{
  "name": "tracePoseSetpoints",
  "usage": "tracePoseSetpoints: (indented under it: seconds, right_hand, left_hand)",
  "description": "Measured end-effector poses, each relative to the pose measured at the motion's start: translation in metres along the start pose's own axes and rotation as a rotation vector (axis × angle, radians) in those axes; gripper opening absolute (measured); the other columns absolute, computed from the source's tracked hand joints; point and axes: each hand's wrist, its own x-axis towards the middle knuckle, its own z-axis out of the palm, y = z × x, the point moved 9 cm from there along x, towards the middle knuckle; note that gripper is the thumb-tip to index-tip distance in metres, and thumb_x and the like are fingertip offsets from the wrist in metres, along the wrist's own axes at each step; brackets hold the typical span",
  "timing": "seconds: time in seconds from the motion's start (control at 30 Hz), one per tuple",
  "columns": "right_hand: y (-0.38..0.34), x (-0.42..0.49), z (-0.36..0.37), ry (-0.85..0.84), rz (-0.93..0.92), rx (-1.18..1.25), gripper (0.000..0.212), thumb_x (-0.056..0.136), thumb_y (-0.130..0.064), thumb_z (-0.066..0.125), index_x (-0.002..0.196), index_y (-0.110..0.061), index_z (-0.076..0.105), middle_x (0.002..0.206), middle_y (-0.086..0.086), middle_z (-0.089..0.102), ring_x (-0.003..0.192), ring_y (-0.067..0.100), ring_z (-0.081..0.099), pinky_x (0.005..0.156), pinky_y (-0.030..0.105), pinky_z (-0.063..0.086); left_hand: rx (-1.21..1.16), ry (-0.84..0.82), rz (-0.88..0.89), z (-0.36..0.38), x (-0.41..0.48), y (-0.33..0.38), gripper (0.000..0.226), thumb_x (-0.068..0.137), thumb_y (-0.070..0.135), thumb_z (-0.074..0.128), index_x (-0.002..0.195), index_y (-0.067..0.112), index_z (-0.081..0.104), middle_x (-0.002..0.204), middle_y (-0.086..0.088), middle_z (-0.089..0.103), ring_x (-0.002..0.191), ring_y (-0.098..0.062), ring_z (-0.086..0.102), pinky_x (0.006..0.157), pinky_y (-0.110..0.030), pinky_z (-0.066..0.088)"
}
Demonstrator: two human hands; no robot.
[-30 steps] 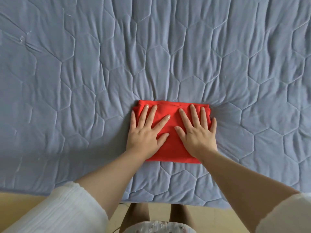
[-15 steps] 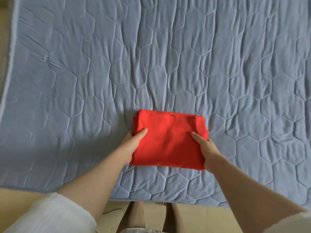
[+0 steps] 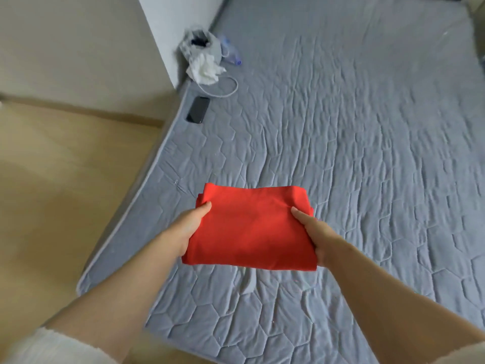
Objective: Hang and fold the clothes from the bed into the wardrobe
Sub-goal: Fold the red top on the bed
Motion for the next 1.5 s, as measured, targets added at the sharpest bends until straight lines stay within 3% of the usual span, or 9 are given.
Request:
tracePoseSetpoints:
  seconds: [0.13, 0.23, 0.43, 0.53, 0.7, 0.83, 1.0, 1.23, 1.5]
  right_hand:
    - [-0.090, -0.077, 0.062, -0.098, -0.155, -0.119, 0.043, 0.088, -0.033, 0.061, 0.122, -0.006, 0.056, 0.081, 0.012, 0.065, 0.068, 0.026, 0.061, 0.063, 0.034, 0.050]
    - [-0.142, -0.139, 0.110, -0.148, -0.292, -0.187, 0.043, 0.090, -0.035, 0.058, 0.123, -0.007, 0.054, 0.075, 0.009, 0.064, 0.061, 0.024, 0.059, 0.065, 0.034, 0.049]
    - [-0.181, -0.241, 0.222, -0.330, -0.461, -0.330, 0.023, 0.096, -0.026, 0.049, 0.109, -0.008, 0.056, 0.071, 0.008, 0.059, 0.060, 0.020, 0.055, 0.051, 0.028, 0.041]
    - [-0.179, -0.293, 0.294, -0.451, -0.519, -0.406, 0.017, 0.097, -0.023, 0.047, 0.106, -0.010, 0.054, 0.074, 0.008, 0.059, 0.063, 0.020, 0.055, 0.051, 0.029, 0.042]
    - [-0.134, -0.347, 0.412, -0.641, -0.532, -0.551, 0.025, 0.099, -0.025, 0.041, 0.087, -0.008, 0.055, 0.054, 0.008, 0.063, 0.048, 0.022, 0.061, 0.054, 0.030, 0.044]
    - [-0.064, -0.359, 0.494, -0.811, -0.379, -0.644, 0.024, 0.093, -0.034, 0.050, 0.085, -0.014, 0.061, 0.055, 0.003, 0.068, 0.044, 0.018, 0.064, 0.042, 0.021, 0.049]
    - [0.022, -0.373, 0.596, -0.913, -0.269, -0.794, 0.018, 0.085, -0.029, 0.061, 0.094, -0.014, 0.063, 0.064, 0.007, 0.071, 0.050, 0.022, 0.067, 0.043, 0.029, 0.053]
    - [0.119, -0.392, 0.729, -0.920, -0.214, -0.916, 0.014, 0.084, -0.023, 0.063, 0.092, -0.011, 0.060, 0.058, 0.007, 0.069, 0.045, 0.021, 0.065, 0.040, 0.027, 0.052]
    - [0.163, -0.391, 0.862, -0.929, -0.231, -0.987, 0.020, 0.083, -0.024, 0.064, 0.100, -0.013, 0.060, 0.056, 0.007, 0.068, 0.043, 0.021, 0.064, 0.039, 0.026, 0.050]
  left_hand:
    - [-0.119, 0.086, 0.164, -0.044, -0.092, 0.089, 0.024, 0.092, 0.033, 0.055, 0.095, 0.010, 0.062, 0.052, -0.004, 0.067, 0.043, -0.015, 0.063, 0.050, -0.025, 0.051]
    - [-0.183, 0.167, 0.340, -0.083, -0.167, 0.148, 0.019, 0.094, 0.020, 0.052, 0.105, 0.006, 0.060, 0.051, -0.002, 0.066, 0.033, -0.009, 0.057, 0.034, -0.015, 0.043]
    - [-0.249, 0.249, 0.520, -0.177, -0.295, 0.196, 0.023, 0.097, 0.020, 0.047, 0.103, 0.004, 0.062, 0.072, -0.004, 0.069, 0.036, -0.007, 0.058, 0.053, -0.020, 0.046]
    - [-0.350, 0.342, 0.561, -0.242, -0.347, 0.187, 0.019, 0.095, 0.025, 0.051, 0.089, 0.010, 0.061, 0.053, 0.001, 0.065, 0.044, -0.012, 0.061, 0.055, -0.022, 0.047]
    - [-0.449, 0.521, 0.617, -0.347, -0.401, 0.145, 0.023, 0.097, 0.021, 0.048, 0.076, 0.013, 0.056, 0.044, 0.002, 0.061, 0.034, -0.009, 0.057, 0.034, -0.014, 0.042]
    - [-0.516, 0.655, 0.485, -0.431, -0.411, 0.087, 0.023, 0.095, 0.028, 0.051, 0.078, 0.013, 0.055, 0.071, -0.007, 0.058, 0.057, -0.020, 0.054, 0.052, -0.027, 0.042]
    - [-0.598, 0.742, 0.400, -0.541, -0.420, 0.025, 0.023, 0.095, 0.027, 0.051, 0.080, 0.010, 0.052, 0.071, -0.009, 0.055, 0.059, -0.022, 0.051, 0.052, -0.029, 0.039]
    - [-0.700, 0.780, 0.364, -0.692, -0.429, -0.029, 0.032, 0.094, 0.031, 0.052, 0.118, 0.010, 0.054, 0.083, -0.012, 0.059, 0.069, -0.027, 0.056, 0.071, -0.037, 0.047]
    - [-0.804, 0.799, 0.374, -0.812, -0.414, -0.042, 0.025, 0.093, 0.032, 0.054, 0.107, 0.011, 0.056, 0.080, -0.012, 0.061, 0.067, -0.027, 0.057, 0.060, -0.034, 0.046]
